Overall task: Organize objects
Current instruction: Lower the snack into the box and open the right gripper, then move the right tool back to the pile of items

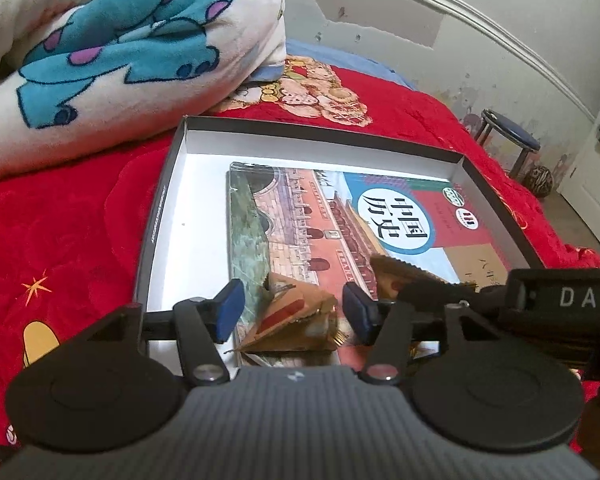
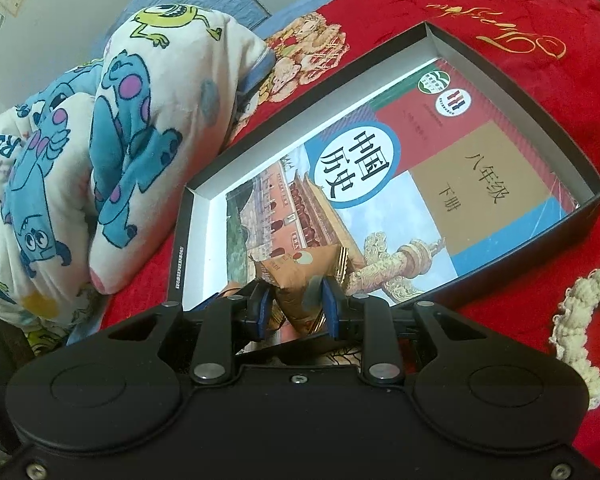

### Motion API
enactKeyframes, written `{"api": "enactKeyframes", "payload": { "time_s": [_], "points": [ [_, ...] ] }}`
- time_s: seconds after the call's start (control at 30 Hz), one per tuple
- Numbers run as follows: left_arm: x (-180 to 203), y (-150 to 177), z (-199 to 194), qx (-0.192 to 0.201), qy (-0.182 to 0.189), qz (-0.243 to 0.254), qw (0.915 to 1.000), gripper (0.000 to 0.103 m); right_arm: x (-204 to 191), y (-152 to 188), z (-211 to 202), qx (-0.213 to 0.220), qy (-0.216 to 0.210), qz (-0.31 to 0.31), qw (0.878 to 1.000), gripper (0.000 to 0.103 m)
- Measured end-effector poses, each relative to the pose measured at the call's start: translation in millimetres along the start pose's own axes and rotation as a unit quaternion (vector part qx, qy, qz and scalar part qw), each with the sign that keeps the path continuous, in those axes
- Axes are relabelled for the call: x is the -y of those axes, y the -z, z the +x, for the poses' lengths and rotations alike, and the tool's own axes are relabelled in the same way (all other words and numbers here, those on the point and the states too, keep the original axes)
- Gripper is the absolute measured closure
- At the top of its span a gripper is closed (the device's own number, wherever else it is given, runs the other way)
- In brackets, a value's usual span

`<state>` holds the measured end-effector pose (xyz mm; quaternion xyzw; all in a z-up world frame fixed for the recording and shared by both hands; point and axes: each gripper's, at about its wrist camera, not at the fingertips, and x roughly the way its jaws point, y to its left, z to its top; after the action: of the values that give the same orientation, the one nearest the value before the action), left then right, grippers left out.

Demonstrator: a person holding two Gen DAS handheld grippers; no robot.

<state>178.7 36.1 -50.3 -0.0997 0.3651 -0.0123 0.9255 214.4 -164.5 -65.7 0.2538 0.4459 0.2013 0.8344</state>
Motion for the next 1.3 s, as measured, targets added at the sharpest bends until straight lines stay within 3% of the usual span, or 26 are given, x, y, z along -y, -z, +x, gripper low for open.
{"api": "enactKeyframes", "payload": {
  "time_s": [0.03, 0.3, 0.47, 0.67, 1.0, 1.1, 1.3],
  "points": [
    [0, -1, -1, 0.0, -0.004, -0.002, 1.0, 0.025, 0, -1, -2, 0.0, 0.0, -0.001, 1.0, 0.074],
    [-20, -15, -19, 0.005, 0.012, -0.055, 0.9984, 0.022, 2, -12, -26, 0.005, -0.055, 0.02, 0.998, 0.055],
    [-21, -22, -37, 0.015, 0.025, -0.059, 0.9978, 0.021, 0, -19, -59, 0.037, -0.064, 0.006, 0.997, 0.05],
    [3, -27, -63, 0.037, 0.061, -0.013, 0.9974, 0.02, 6, -24, -108, 0.091, -0.044, 0.005, 0.995, 0.048],
    [51, 1, -91, 0.042, 0.11, 0.092, 0.9888, 0.019, 11, 5, -148, 0.101, -0.029, 0.008, 0.994, 0.048],
    [57, 14, -94, 0.036, 0.099, 0.129, 0.9861, 0.019, 8, 20, -158, 0.108, -0.037, 0.016, 0.993, 0.048],
    [52, 35, -98, 0.014, 0.097, 0.149, 0.984, 0.019, 5, 55, -157, 0.096, -0.051, 0.042, 0.993, 0.051]
  ]
}}
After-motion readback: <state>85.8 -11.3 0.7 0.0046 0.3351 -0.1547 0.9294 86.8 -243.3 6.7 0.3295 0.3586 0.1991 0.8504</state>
